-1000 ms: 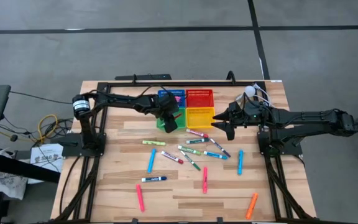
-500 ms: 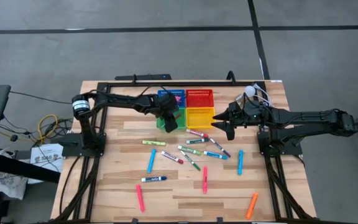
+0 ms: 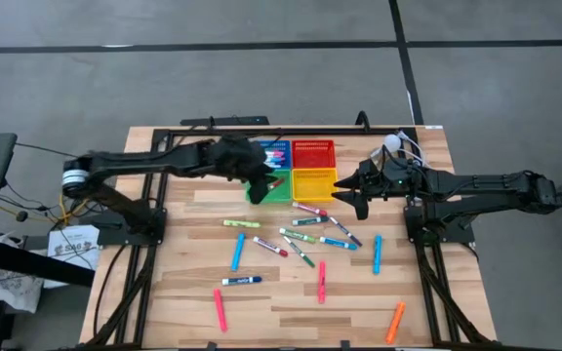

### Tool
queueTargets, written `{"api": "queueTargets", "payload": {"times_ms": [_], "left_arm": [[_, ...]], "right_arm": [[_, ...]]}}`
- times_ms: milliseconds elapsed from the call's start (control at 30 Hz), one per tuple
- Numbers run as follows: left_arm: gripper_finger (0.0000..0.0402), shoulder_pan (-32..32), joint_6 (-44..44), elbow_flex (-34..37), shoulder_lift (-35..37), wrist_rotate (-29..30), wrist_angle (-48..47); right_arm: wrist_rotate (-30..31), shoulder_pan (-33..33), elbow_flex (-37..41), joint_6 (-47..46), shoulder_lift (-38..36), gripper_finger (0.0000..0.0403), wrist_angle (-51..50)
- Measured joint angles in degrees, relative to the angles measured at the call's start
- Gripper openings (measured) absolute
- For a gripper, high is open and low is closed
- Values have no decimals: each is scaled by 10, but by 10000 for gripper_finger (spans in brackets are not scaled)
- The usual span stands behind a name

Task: Pick & Place Markers
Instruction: Put the medium dark blue marker into the green bin

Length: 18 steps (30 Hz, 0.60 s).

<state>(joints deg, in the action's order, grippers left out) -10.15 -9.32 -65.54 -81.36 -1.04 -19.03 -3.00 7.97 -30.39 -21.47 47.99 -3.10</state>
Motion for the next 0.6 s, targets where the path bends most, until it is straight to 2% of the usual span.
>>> {"api": "queueTargets", "payload": {"times_ms": [233, 433, 500, 600], "left_arm": [[136, 77, -48, 8, 74, 1, -3], [136, 148, -114, 66, 126, 6, -2], [136, 173, -143, 95, 145, 32, 4], [136, 212, -175, 144, 177, 105, 29]], "right_arm": [[-2, -1, 0, 0, 0, 186, 0], [-26, -1, 0, 0, 0, 186, 0], [-31, -1, 0, 0, 0, 186, 0], [-31, -1, 0, 0, 0, 186, 0]]}}
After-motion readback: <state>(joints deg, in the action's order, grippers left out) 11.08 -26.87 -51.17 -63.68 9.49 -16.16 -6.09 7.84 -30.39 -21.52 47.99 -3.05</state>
